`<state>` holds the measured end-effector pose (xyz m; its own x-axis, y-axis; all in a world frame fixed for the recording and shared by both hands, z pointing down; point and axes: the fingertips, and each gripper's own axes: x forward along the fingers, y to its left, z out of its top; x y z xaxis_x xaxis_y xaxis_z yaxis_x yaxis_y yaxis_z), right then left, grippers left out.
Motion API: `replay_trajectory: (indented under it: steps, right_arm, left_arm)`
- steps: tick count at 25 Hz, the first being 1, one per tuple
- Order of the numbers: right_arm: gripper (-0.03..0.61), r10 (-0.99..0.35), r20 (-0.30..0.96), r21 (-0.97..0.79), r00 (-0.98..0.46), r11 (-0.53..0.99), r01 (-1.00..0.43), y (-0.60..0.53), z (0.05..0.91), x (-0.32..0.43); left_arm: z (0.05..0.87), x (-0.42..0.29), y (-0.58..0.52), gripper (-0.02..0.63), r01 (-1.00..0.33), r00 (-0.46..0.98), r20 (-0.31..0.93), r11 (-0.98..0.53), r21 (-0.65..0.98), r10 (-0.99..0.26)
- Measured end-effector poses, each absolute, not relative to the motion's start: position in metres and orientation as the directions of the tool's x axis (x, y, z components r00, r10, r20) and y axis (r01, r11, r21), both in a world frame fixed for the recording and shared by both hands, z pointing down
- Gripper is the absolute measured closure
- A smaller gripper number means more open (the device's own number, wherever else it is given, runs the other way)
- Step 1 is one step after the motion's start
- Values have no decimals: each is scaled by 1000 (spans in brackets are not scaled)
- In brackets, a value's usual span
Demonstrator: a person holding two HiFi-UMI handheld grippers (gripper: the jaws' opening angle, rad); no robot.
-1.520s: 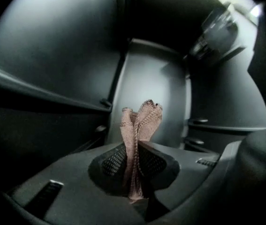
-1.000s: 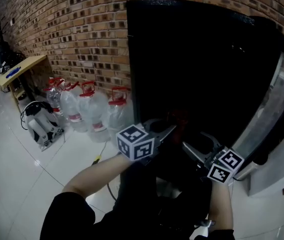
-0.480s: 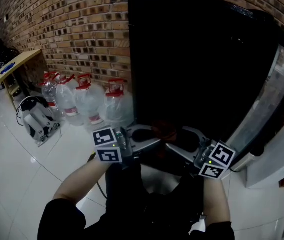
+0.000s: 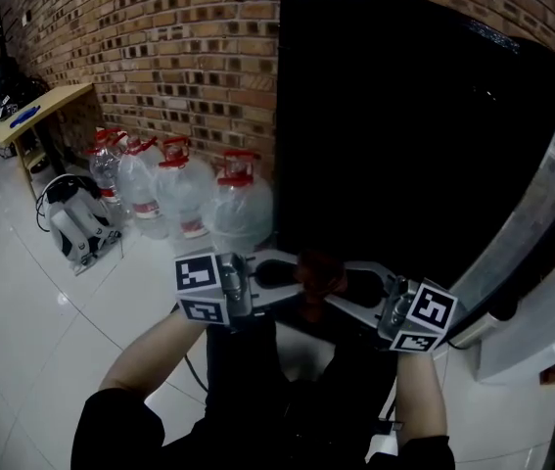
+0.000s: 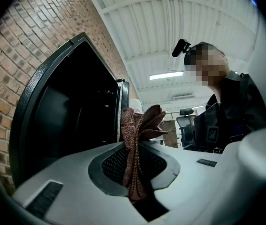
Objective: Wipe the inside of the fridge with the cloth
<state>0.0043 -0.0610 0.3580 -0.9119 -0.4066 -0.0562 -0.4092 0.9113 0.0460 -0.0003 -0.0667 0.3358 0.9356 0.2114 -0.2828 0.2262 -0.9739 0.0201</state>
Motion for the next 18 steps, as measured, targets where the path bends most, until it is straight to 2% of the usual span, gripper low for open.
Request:
replay_trajectory:
  steps: [4, 13, 14, 15, 18]
  right_arm:
    - [452, -368, -25, 73, -929, 926, -369, -65, 356, 2]
    - [463, -213, -32, 66, -976, 974, -215, -72, 359, -22]
    - [473, -210, -39, 63, -977, 975, -212, -74, 359, -23]
    - [477, -210, -53, 55, -976, 976, -213, -76, 358, -23]
    - [483, -221, -93, 33, -971, 974, -225, -86, 354, -16]
  left_arm:
    - [334, -3, -70, 557, 183, 952, -248, -983, -14, 180]
    - [339, -33, -77, 533, 204, 950, -241, -979, 4, 197]
    - [339, -39, -80, 496, 193, 953, -241, -981, 8, 185]
    - [339, -44, -84, 428, 182, 953, -248, -983, 18, 172]
    - [329, -59, -100, 407, 123, 943, -316, -991, 47, 103]
